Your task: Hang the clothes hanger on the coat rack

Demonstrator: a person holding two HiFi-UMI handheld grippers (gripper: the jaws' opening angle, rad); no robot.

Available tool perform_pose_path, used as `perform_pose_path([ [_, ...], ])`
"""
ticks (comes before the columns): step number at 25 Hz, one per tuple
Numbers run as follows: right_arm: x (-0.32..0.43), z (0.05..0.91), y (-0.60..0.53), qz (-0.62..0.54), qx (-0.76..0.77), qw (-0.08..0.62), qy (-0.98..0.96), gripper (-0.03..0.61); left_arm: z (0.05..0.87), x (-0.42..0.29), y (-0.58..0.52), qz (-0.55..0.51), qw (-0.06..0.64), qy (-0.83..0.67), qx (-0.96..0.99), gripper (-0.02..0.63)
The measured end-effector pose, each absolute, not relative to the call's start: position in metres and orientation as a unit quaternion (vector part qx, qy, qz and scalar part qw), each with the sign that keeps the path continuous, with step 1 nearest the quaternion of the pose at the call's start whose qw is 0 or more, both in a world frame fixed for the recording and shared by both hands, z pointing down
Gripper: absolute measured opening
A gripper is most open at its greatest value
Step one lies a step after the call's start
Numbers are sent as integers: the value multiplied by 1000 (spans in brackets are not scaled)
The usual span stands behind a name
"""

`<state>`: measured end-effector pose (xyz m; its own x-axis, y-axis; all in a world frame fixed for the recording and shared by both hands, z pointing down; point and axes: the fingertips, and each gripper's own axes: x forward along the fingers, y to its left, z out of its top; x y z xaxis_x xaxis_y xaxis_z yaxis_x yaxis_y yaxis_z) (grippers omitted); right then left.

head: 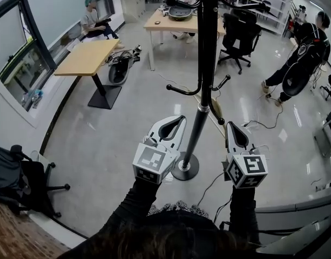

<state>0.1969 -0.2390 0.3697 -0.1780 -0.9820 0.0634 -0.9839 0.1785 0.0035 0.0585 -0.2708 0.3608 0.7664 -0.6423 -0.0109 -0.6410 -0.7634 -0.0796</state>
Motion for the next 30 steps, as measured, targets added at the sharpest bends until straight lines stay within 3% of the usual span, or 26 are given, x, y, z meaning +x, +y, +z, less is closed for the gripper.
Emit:
perform_pose_path([
  [8, 185, 372, -225, 40, 664, -1, -747, 11, 359, 36, -262, -3, 37, 323, -946, 8],
  [12, 177, 373, -216, 42, 673, 2, -738, 9, 362, 26, -258, 8, 16, 319, -948, 8],
  [30, 161, 382, -207, 46, 680, 27, -731, 9, 370, 17, -255, -8, 38, 301, -953, 8],
])
